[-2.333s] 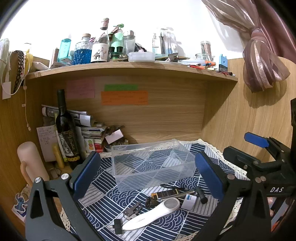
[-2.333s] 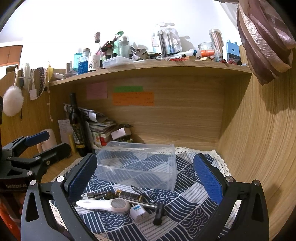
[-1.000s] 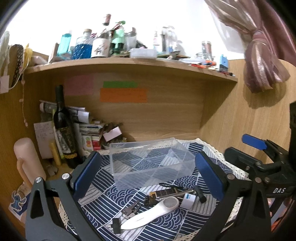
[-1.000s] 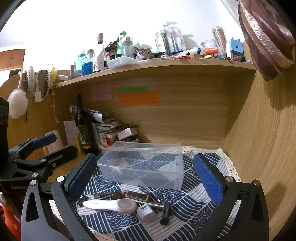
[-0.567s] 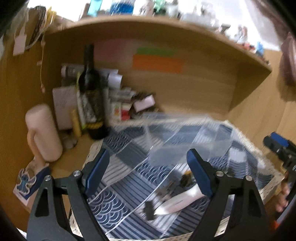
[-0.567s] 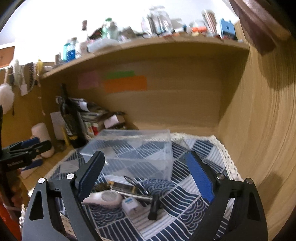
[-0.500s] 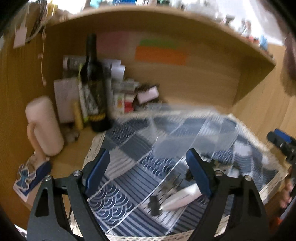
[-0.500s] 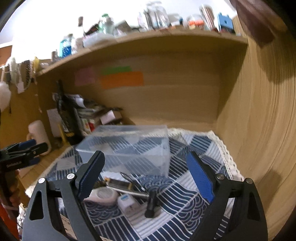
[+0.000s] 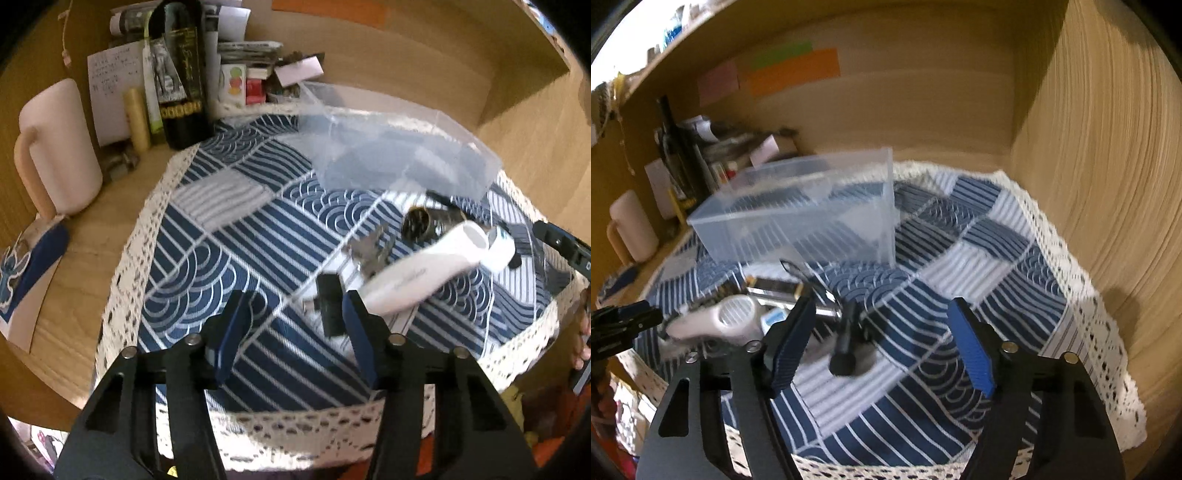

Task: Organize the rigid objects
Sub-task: 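Grasp a small black piece with the left tool while the right tool grasps another black piece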

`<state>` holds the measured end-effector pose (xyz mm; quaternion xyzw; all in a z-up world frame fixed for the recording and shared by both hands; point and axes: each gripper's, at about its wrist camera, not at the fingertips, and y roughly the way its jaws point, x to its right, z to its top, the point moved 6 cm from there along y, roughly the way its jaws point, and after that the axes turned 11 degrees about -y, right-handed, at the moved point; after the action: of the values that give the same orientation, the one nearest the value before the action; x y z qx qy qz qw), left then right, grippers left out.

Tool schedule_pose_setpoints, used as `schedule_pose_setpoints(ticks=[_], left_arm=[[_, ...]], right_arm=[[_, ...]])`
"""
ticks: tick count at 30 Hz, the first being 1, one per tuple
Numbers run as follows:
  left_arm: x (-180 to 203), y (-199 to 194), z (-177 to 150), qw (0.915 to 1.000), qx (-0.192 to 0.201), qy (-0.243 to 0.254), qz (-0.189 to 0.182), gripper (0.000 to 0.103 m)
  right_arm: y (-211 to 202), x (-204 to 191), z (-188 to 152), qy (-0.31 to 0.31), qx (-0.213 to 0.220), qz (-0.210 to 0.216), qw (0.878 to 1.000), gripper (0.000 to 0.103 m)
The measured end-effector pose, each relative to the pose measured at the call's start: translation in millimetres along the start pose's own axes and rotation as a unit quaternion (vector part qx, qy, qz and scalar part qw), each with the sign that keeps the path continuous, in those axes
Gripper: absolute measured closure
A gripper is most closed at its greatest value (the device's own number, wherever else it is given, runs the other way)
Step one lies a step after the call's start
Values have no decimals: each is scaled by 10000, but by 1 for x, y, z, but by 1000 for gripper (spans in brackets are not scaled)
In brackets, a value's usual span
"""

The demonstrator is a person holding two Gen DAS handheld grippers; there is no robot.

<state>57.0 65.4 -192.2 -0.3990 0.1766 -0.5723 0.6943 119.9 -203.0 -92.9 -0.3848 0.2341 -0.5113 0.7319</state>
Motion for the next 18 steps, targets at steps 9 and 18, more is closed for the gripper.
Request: schedule_pose_setpoints(ticks=[9,18], left_arm=[[10,-3,1,9997,75,207,91,49],[19,1,8,9992,85,385,73,53]], right_arm=[[15,-6,-19,-35,-361,73,9993,38],[24,-16,-11,-219,-382,183,9989,54]])
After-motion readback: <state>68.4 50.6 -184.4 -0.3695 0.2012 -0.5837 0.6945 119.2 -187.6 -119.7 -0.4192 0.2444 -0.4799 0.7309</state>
